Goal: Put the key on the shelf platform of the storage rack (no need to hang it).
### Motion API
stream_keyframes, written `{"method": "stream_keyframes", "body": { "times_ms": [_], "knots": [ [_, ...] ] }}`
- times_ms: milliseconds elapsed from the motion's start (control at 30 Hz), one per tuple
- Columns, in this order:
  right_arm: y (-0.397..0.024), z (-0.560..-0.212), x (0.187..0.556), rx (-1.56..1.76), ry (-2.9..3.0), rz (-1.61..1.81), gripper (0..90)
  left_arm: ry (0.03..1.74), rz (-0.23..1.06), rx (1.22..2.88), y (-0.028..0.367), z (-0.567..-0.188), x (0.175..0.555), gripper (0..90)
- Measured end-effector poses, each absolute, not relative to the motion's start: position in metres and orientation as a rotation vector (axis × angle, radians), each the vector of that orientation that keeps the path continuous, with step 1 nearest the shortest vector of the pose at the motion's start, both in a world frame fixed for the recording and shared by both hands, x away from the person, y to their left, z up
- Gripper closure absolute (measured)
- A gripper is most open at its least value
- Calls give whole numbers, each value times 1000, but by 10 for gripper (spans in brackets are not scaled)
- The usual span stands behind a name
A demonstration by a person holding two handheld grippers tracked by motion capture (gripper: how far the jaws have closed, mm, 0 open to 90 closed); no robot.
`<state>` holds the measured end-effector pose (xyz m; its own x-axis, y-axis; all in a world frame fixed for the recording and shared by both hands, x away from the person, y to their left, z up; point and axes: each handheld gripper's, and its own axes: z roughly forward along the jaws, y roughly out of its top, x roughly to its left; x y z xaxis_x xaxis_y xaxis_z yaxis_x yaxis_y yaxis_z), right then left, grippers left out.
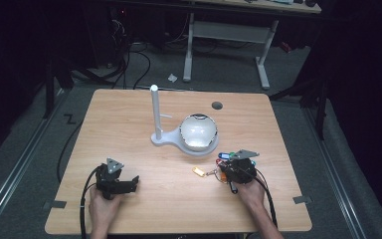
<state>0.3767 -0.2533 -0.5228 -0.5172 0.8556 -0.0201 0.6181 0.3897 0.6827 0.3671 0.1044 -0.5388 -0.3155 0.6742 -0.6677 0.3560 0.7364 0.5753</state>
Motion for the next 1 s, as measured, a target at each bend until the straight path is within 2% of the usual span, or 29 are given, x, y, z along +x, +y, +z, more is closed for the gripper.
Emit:
{"method": "stream_keyframes", "body": {
  "times_ms": [200, 233, 267, 733, 800, 1000],
  "knots": [
    [-254, -522, 376, 1273, 2291, 889, 668, 1931, 398, 790, 104, -539, 367, 68],
    [-254, -522, 375, 1275, 2291, 893, 718, 1931, 398, 790, 104, -539, 367, 68],
    [-255, -521, 375, 1269, 2289, 916, 727, 1931, 397, 790, 104, -539, 367, 68],
    [-256, -519, 372, 1244, 2288, 912, 741, 1932, 397, 788, 104, -539, 367, 68],
    [-256, -518, 371, 1234, 2279, 933, 776, 1931, 397, 790, 104, -539, 367, 68],
    [-258, -515, 368, 1220, 2271, 931, 785, 1932, 397, 789, 104, -539, 367, 68]
  ]
}}
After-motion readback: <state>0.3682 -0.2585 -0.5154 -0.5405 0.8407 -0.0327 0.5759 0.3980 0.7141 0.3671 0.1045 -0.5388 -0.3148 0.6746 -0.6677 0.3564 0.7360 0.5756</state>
